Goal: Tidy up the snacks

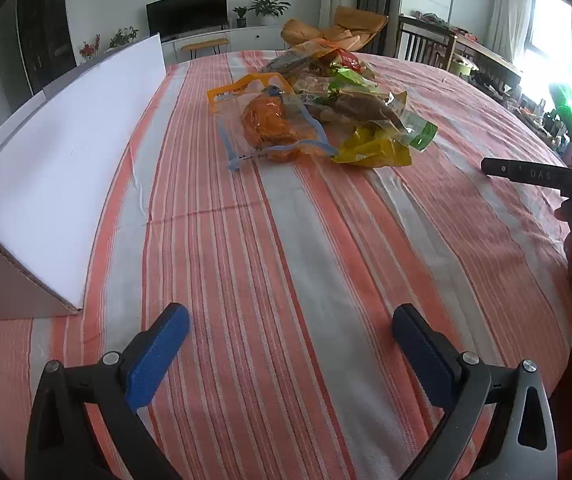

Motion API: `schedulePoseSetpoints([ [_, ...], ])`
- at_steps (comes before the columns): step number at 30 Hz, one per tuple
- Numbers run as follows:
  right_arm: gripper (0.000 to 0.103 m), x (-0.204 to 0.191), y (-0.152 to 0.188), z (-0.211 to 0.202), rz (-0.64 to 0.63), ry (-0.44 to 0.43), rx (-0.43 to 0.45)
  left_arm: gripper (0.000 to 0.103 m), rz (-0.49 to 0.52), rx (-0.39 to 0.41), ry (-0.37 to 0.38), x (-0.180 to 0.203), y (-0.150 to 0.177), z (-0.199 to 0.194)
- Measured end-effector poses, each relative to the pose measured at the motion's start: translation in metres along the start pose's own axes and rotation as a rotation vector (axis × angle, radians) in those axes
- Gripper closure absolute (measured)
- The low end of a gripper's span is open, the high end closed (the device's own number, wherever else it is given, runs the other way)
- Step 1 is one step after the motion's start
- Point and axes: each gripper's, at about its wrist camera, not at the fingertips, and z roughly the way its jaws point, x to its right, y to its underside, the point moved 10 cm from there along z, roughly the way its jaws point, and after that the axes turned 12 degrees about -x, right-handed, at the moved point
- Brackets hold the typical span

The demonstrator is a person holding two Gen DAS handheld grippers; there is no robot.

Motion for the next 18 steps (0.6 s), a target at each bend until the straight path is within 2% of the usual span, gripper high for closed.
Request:
schedulePoseSetpoints([
  [18, 0.011, 0.0003, -0.0001, 0.0001, 0.000, 0.000, 0.001, 0.000, 0.010, -0.005, -0.013, 0.0017, 0.0009, 0.0009],
])
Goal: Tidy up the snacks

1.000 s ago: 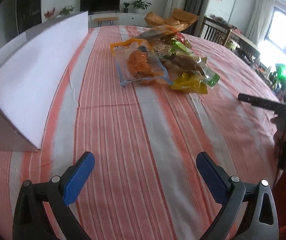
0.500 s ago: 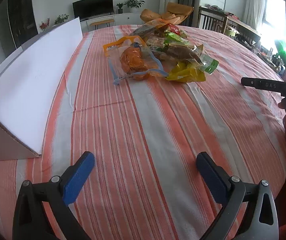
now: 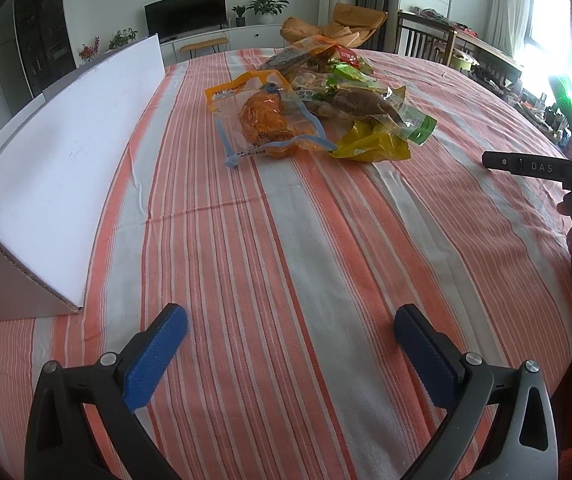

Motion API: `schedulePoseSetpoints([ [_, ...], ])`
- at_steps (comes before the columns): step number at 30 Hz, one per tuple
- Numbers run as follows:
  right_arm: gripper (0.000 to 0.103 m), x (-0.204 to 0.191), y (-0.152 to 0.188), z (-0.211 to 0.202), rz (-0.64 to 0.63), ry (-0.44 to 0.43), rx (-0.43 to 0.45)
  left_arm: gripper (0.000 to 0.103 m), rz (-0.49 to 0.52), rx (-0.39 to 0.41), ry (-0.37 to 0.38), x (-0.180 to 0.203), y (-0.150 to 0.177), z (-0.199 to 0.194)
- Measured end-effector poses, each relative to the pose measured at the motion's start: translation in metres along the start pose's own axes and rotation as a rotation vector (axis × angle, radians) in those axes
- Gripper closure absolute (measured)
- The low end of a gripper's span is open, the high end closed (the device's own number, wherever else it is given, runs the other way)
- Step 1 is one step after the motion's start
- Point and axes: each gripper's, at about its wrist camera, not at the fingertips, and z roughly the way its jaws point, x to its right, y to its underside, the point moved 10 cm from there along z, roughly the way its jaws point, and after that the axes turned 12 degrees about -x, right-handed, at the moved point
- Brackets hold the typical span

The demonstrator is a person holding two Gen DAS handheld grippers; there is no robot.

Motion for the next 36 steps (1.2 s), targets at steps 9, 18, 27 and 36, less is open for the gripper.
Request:
schedulePoseSetpoints([
  [9, 0.011, -0.0001, -0.0002, 0.0000, 0.000, 0.000, 0.001, 0.000, 0.000, 0.000, 0.001, 0.0001, 0.0000, 0.0001],
  [18, 0.011, 0.0001, -0.0003, 0.0001, 0.000, 0.000, 0.001, 0.000, 0.000, 0.000, 0.000, 0.0001, -0.0001, 0.0001],
  [27, 0.011, 0.0000, -0.0005, 0.0002, 0.000, 0.000, 0.001, 0.000, 0.000, 0.000, 0.001, 0.0001, -0.0002, 0.0001],
  [36, 0.011, 0.0000, -0.0005, 0.0003, 0.000, 0.000, 0.001, 0.000, 0.002, -0.011, 0.000, 0.0002, 0.0012, 0.0004],
])
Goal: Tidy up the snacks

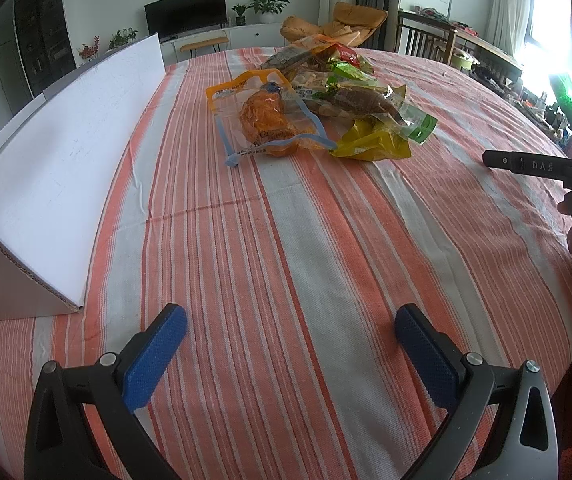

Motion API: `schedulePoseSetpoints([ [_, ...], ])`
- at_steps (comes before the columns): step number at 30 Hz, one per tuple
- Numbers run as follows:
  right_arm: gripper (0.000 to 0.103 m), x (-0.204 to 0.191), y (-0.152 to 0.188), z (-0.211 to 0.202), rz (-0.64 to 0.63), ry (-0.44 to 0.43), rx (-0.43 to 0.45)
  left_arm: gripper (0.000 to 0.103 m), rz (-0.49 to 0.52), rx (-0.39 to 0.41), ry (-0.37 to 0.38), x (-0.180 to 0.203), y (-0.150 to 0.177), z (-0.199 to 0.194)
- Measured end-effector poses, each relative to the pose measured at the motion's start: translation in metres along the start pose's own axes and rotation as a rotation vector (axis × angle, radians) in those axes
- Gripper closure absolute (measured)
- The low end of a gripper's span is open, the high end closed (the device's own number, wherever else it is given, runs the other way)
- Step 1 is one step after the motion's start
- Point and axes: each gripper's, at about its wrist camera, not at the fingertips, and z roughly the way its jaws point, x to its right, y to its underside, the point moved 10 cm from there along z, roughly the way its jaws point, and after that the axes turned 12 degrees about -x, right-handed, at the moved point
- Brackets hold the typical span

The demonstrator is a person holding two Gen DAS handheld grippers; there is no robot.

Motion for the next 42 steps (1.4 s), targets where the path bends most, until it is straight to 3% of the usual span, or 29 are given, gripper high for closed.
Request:
schedulePoseSetpoints([
  [5, 0.009, 0.000, 0.000, 0.000, -0.001, -0.004, -0.002, 0.000, 0.013, -0.043, 0.006, -0.004, 0.013, -0.003],
  [13, 0.008, -0.002, -0.001, 0.001, -0.017, -0.015, -0.033, 0.000, 0.028, -0.019, 0.011, -0.004, 0.014, -0.005],
  [14, 0.010, -0.005, -0.003, 0.002, -0.007, -0.028, -0.079, 0.000, 0.028, -0.015, 0.012, -0.004, 0.015, -0.006],
  [16, 0.010, -0.023, -0.016, -0.012, 0.008, -0.122, -0.069, 0.000, 0.026, -0.008, 0.010, -0.004, 0.014, -0.006],
  [17, 0.010, -0.042, -0.026, -0.024, -0.022, -0.170, -0.040, 0.000, 0.025, -0.005, 0.010, -0.004, 0.013, -0.006],
  [19, 0.010, -0.085, -0.043, -0.039, -0.164, -0.185, -0.021, 0.000, 0.026, 0.005, 0.011, -0.003, 0.012, -0.006],
  [23, 0.011, -0.171, -0.063, -0.029, -0.487, -0.114, -0.086, 0.000, 0.034, 0.019, 0.014, -0.003, 0.011, -0.006],
  [26, 0.013, -0.201, -0.070, 0.007, -0.619, -0.028, -0.195, 0.000, 0.036, 0.023, 0.015, -0.003, 0.011, -0.006],
  [27, 0.016, -0.205, -0.068, 0.018, -0.638, -0.018, -0.253, 0.000, 0.036, 0.023, 0.015, -0.003, 0.011, -0.006],
  [28, 0.034, -0.206, -0.069, 0.023, -0.657, 0.011, -0.274, 0.000, 0.037, 0.024, 0.015, -0.002, 0.012, -0.006],
  [29, 0.042, -0.210, -0.072, 0.025, -0.694, 0.051, -0.274, 0.000, 0.038, 0.025, 0.015, -0.002, 0.012, -0.007],
  [32, 0.043, -0.211, -0.073, 0.020, -0.655, 0.027, -0.303, 0.000, 0.040, 0.024, 0.017, -0.003, 0.011, -0.007],
  [36, 0.043, -0.204, -0.077, -0.009, -0.604, -0.030, -0.235, 0.000, 0.040, 0.024, 0.017, -0.002, 0.011, -0.007],
  [42, 0.043, -0.144, -0.076, -0.046, -0.453, -0.068, -0.151, 0.000, 0.037, 0.026, 0.016, -0.002, 0.010, -0.007],
])
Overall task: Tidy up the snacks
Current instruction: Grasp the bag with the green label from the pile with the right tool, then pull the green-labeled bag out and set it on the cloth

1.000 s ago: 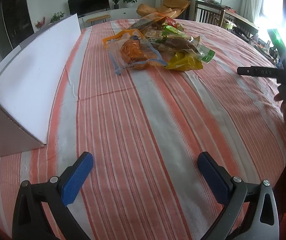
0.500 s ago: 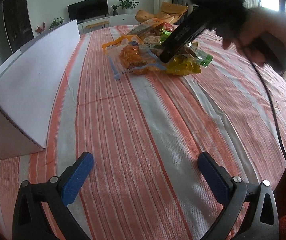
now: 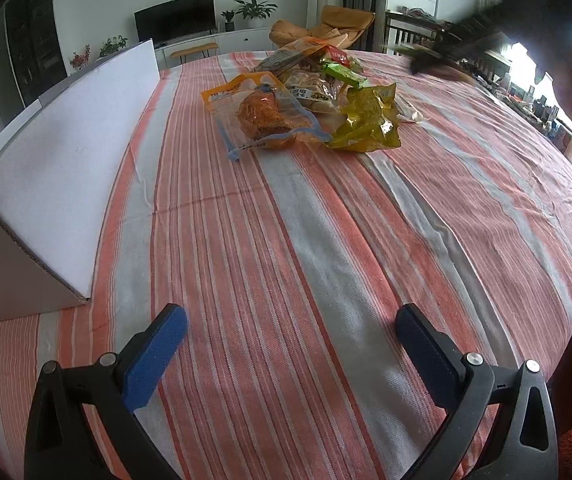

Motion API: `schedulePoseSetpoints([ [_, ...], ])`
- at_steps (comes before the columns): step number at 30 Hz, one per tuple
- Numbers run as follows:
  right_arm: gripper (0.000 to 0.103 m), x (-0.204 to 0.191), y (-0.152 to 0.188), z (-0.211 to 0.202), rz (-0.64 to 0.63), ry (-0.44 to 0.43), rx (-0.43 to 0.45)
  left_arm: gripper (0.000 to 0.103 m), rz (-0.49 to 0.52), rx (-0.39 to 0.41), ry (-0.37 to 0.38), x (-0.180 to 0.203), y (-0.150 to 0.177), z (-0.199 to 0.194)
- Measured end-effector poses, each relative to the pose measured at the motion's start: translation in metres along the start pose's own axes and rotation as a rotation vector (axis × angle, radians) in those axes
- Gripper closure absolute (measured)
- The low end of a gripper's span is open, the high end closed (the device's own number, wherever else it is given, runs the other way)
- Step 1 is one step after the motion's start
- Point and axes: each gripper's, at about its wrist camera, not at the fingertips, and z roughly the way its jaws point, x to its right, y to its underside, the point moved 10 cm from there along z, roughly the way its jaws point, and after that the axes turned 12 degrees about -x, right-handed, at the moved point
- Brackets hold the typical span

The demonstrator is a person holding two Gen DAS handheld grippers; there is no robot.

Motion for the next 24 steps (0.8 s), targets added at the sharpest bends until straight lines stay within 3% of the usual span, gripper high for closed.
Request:
schedulePoseSetpoints([
  [4, 0.043, 0.058, 0.043, 0.013, 0.109, 0.089, -0.029, 0.000, -0.002, 0.000, -0.001, 0.000, -0.001, 0.000],
  [8, 0.042, 0.102, 0.083, 0.041, 0.227, 0.106, -0.039, 0.000, -0.002, 0.002, -0.001, 0.000, -0.001, 0.000],
  [15, 0.038, 0.115, 0.105, 0.052, 0.337, 0.061, 0.082, 0.000, -0.005, 0.005, -0.002, 0.000, -0.001, 0.000],
  [20, 0.021, 0.122, 0.114, 0.050, 0.408, 0.048, 0.147, 0.000, -0.004, 0.005, -0.002, 0.000, -0.001, 0.000],
  [24, 0.016, 0.129, 0.113, 0.054, 0.430, 0.060, 0.154, 0.000, -0.005, 0.004, -0.002, 0.000, -0.001, 0.000],
])
